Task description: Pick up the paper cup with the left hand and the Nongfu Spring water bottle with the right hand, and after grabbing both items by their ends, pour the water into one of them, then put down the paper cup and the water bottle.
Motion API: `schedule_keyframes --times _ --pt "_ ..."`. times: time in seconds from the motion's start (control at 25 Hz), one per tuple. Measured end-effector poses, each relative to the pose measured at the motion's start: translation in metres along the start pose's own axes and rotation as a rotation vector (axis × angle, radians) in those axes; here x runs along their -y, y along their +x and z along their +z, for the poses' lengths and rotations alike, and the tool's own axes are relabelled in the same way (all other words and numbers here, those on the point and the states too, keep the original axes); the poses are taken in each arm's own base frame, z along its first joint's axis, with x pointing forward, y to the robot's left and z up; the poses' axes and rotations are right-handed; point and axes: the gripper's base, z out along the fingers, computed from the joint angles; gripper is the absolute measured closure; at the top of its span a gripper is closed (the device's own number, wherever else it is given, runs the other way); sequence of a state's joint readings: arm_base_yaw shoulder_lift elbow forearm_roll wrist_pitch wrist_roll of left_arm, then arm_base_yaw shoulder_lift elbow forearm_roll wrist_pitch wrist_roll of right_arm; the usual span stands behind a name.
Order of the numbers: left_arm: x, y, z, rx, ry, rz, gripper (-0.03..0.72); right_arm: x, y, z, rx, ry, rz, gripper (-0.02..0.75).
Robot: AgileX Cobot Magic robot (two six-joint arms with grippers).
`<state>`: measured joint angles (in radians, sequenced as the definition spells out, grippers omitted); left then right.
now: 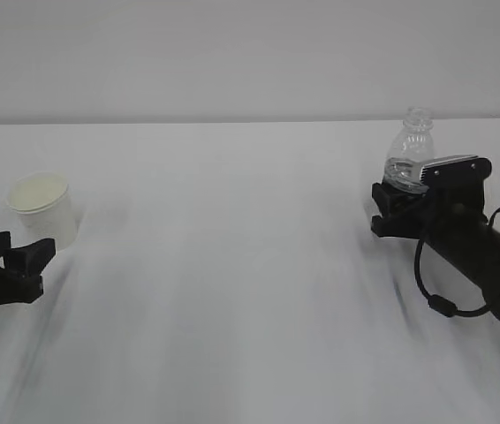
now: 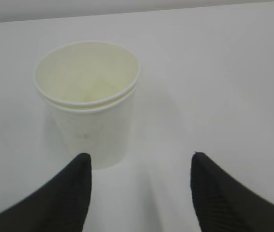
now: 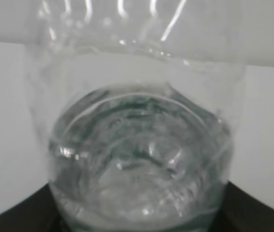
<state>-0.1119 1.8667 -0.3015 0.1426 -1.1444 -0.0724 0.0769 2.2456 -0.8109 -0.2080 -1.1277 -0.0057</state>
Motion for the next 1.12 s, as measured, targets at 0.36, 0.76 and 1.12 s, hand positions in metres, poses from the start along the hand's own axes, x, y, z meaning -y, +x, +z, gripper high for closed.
schedule_keyframes --times 0.36,0.76,1.12 --pt "0.001 0.0 0.0 0.0 0.007 0.003 0.228 -0.004 -0.013 -0.027 -0.018 -0.003 -0.009 0.328" --pt "0.002 0.0 0.0 -0.002 0.025 0.012 0.228 -0.006 -0.021 -0.043 -0.018 -0.003 -0.011 0.328" --pt "0.005 0.0 0.0 -0.004 0.056 0.027 0.242 -0.009 -0.031 -0.064 -0.015 -0.002 -0.012 0.328"
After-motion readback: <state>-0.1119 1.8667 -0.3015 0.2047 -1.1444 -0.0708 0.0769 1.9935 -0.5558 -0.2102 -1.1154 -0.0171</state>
